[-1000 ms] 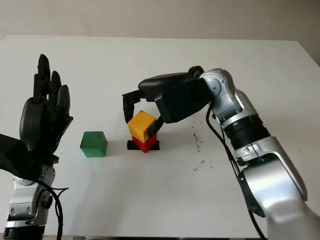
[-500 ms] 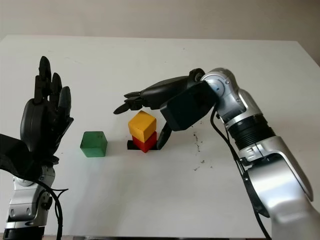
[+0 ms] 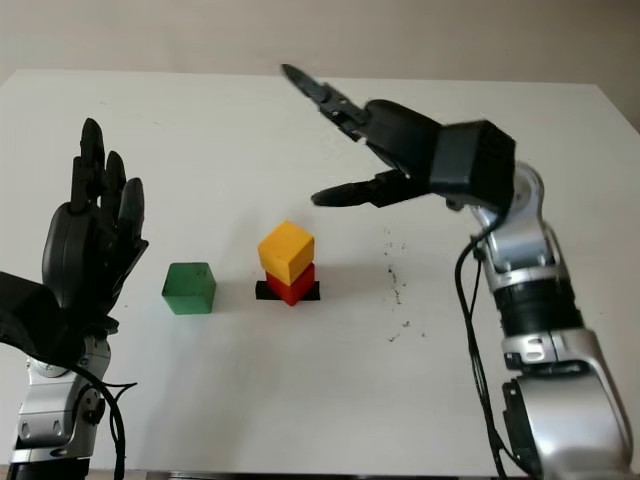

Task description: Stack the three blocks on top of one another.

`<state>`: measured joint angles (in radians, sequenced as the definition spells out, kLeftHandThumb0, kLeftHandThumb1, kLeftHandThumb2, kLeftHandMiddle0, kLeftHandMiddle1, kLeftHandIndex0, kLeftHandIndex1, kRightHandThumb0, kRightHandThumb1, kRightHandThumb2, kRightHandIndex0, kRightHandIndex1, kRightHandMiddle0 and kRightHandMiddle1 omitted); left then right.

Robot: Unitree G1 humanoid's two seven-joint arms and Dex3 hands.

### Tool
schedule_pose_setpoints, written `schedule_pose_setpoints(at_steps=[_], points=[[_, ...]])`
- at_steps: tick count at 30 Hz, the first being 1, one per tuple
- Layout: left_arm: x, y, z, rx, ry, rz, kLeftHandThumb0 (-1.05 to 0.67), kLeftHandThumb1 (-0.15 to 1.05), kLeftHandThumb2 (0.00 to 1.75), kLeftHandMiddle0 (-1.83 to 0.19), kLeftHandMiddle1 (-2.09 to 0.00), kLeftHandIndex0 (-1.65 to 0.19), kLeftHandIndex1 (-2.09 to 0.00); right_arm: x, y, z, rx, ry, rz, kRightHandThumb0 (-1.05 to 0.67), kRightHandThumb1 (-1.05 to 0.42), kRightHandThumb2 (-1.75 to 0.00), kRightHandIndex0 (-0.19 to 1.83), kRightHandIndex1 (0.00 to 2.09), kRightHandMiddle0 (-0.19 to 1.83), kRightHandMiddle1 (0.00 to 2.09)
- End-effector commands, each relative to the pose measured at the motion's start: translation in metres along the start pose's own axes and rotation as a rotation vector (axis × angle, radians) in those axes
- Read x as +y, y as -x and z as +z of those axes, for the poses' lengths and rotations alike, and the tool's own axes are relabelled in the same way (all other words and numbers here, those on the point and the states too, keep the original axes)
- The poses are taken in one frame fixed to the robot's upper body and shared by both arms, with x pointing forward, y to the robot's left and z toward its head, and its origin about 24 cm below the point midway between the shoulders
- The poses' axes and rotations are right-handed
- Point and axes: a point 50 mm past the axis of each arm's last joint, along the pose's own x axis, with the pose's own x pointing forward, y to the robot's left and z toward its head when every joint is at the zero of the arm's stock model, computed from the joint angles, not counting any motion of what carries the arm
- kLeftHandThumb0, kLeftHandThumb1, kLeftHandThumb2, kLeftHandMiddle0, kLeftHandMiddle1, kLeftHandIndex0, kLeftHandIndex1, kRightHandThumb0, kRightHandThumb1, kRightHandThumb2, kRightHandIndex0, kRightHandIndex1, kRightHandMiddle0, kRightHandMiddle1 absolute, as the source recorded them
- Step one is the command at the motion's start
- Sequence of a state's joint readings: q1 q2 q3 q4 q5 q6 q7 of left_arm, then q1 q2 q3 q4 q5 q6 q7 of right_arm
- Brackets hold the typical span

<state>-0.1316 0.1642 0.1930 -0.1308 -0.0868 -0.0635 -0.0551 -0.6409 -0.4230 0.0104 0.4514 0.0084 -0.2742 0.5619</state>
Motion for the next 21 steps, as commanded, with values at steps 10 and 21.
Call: schedule_pose_setpoints(at_steps=[10,21], points=[[0.008,0.001,0.013,-0.055,-0.163,-0.051,-0.69,1.05,0.42,0.08,-0.08,0.09,-0.09,0.039,0.025,-0.036,0.099,-0.256,-0.246,-0.78,-1.05,-0.63,-0.19,0.00,-0.19,0.00],[0.021,0.002,0.024,-0.095,-0.349,-0.144,-0.65,1.05,0.19,-0.10,-0.10,-0.08,-0.15,0.060,0.034,-0.042,0.109,-0.478,-0.303,-0.79,-1.05,-0.65,-0.19,0.00,-0.19,0.00]])
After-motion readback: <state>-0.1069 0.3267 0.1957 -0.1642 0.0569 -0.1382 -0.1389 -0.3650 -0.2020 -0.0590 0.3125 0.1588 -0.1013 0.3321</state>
